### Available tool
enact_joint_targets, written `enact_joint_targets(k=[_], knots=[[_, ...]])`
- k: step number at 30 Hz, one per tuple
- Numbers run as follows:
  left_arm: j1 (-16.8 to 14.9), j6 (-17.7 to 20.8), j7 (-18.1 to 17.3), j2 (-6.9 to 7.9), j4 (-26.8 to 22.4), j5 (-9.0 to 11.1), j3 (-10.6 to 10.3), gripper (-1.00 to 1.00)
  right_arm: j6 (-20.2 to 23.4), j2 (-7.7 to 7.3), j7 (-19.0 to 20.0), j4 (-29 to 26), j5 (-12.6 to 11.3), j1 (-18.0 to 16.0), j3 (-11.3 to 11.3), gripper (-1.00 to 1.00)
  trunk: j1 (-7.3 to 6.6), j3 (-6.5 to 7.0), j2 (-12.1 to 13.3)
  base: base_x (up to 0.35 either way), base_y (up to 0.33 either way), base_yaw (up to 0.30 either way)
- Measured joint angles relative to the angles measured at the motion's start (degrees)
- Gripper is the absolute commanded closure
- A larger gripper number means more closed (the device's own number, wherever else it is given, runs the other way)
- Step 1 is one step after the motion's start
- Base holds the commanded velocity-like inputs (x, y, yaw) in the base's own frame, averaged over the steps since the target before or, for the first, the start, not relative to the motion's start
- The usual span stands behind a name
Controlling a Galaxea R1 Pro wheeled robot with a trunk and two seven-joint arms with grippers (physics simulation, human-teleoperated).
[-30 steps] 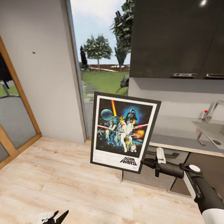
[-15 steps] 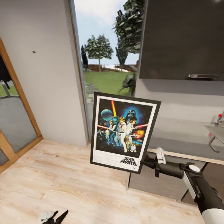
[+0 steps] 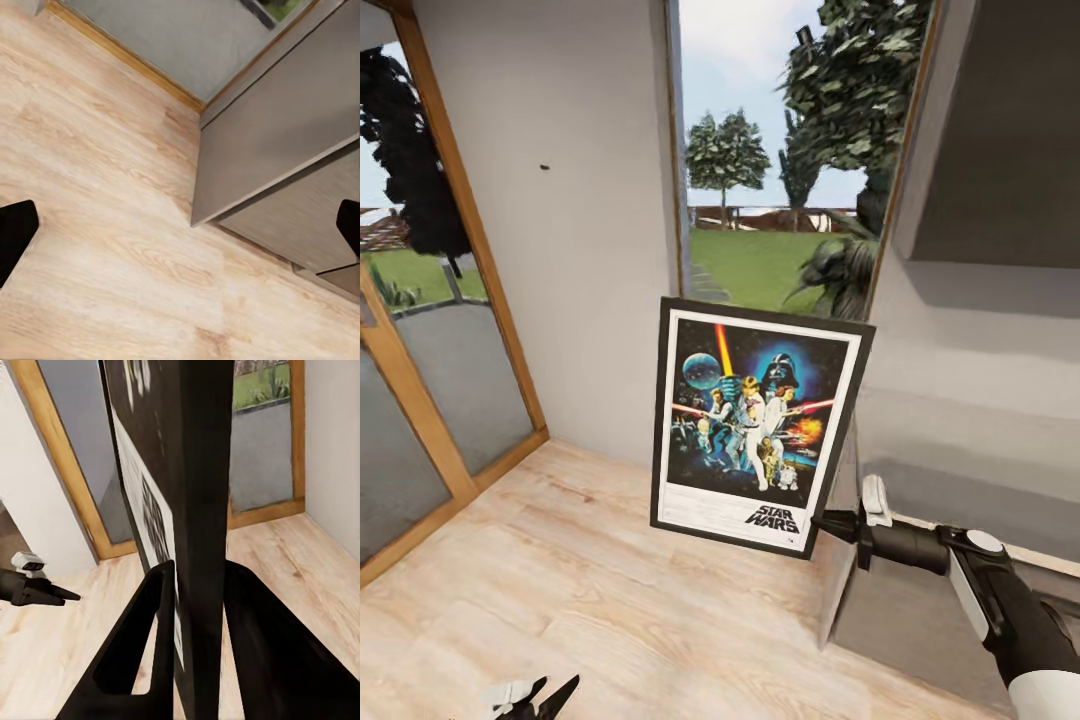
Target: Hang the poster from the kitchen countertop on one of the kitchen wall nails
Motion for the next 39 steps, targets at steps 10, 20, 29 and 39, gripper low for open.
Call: enact_joint_targets(k=[10,20,29,39], knots=[[-0.01,0.0,0.0,-0.04,0.01,-0.01,0.0,-1.0,0.0,0.0,0.0,0.17,-0.21,0.01,0.0,1.0,0.0,-0.25,0.0,0.245,0.232,0.248],[0.0,0.0,0.01,-0.05,0.03,-0.02,0.0,-1.0,0.0,-0.01,0.0,0.32,-0.22,0.02,-0.05,1.0,0.0,-0.3,0.0,0.245,0.232,0.025],[0.0,0.0,0.01,-0.03,0.02,-0.02,0.0,-1.0,0.0,-0.01,0.0,0.33,-0.36,0.02,-0.08,1.0,0.0,-0.3,0.0,0.245,0.232,0.0],[-0.02,0.0,0.01,-0.02,0.02,-0.02,0.0,-1.0,0.0,-0.01,0.0,0.33,-0.37,0.02,-0.08,1.0,0.0,-0.3,0.0,0.24,0.234,0.0]])
